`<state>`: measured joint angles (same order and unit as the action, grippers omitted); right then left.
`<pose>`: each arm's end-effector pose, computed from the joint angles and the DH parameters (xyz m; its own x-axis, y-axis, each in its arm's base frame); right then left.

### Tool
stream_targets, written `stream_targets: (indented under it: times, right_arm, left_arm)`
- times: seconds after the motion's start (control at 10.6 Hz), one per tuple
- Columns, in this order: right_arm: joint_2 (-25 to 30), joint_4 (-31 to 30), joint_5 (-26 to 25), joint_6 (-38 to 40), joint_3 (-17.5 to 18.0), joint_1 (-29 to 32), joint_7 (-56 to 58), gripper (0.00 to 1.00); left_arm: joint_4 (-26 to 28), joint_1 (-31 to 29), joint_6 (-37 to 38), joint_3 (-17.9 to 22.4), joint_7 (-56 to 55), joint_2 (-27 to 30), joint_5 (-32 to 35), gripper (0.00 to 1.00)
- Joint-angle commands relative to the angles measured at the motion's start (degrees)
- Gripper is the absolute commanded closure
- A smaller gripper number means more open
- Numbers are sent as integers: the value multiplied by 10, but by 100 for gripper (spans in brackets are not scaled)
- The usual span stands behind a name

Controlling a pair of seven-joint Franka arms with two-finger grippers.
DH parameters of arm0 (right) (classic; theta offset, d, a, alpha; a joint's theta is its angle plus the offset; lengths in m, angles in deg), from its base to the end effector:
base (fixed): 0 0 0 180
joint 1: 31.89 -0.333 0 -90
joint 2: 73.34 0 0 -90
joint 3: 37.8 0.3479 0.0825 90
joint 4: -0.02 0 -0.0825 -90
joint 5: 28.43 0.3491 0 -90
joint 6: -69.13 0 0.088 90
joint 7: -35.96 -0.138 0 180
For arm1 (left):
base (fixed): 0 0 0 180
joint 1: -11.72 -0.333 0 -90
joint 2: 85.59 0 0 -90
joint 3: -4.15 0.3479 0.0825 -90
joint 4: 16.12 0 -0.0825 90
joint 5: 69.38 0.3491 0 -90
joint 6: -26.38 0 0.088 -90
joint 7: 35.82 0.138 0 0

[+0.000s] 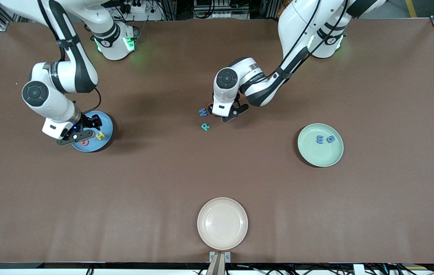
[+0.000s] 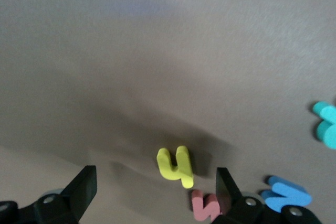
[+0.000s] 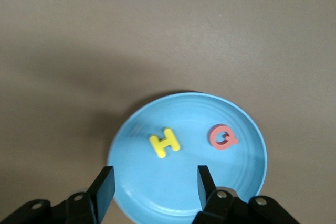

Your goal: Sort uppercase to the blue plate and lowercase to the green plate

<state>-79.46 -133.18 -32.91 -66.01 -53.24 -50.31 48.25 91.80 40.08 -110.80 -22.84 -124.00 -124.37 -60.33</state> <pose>0.4866 0.0229 0.3171 0.9451 0.3149 -0.0873 0.3207 -0.9451 0.0623 0.3680 -0.4954 0.1942 0.8433 0.5014 -0.1934 0.4974 -0.8645 -0.0722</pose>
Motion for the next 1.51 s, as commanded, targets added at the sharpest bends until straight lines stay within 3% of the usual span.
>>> stream_targets:
  times: [0.0, 0.09, 0.47, 0.66, 0.94, 1.13, 1.32, 1.41]
  right_arm:
    - [23, 12, 11, 34, 8, -33, -87, 28]
    - [24, 11, 11, 30, 26, -44, -140, 28]
    - [6, 11, 13, -18, 174, -45, -443, 28]
    - [-27, 13, 16, -62, 214, -62, -579, 28]
    - [-78, 64, 17, -67, 220, -85, -716, 28]
    - [-106, 100, 17, -56, 220, -87, -771, 25]
    - [-131, 134, 17, -37, 220, -93, -844, 21]
    - [-152, 160, 17, -21, 220, -96, -884, 20]
  left_arm:
    - [10, -6, -8, -8, -18, 3, 18, 9]
    - [10, -6, -10, -8, -18, 3, 18, 14]
    - [12, -8, -17, -8, -18, -1, 18, 22]
    - [11, -9, -26, -8, -18, -2, 18, 33]
    - [10, -9, -34, -8, -18, -6, 21, 67]
    - [9, -9, -34, -8, -18, -8, 21, 77]
    - [8, -13, -36, -8, -18, -5, 21, 100]
    - [8, -21, -35, -8, -18, -2, 20, 100]
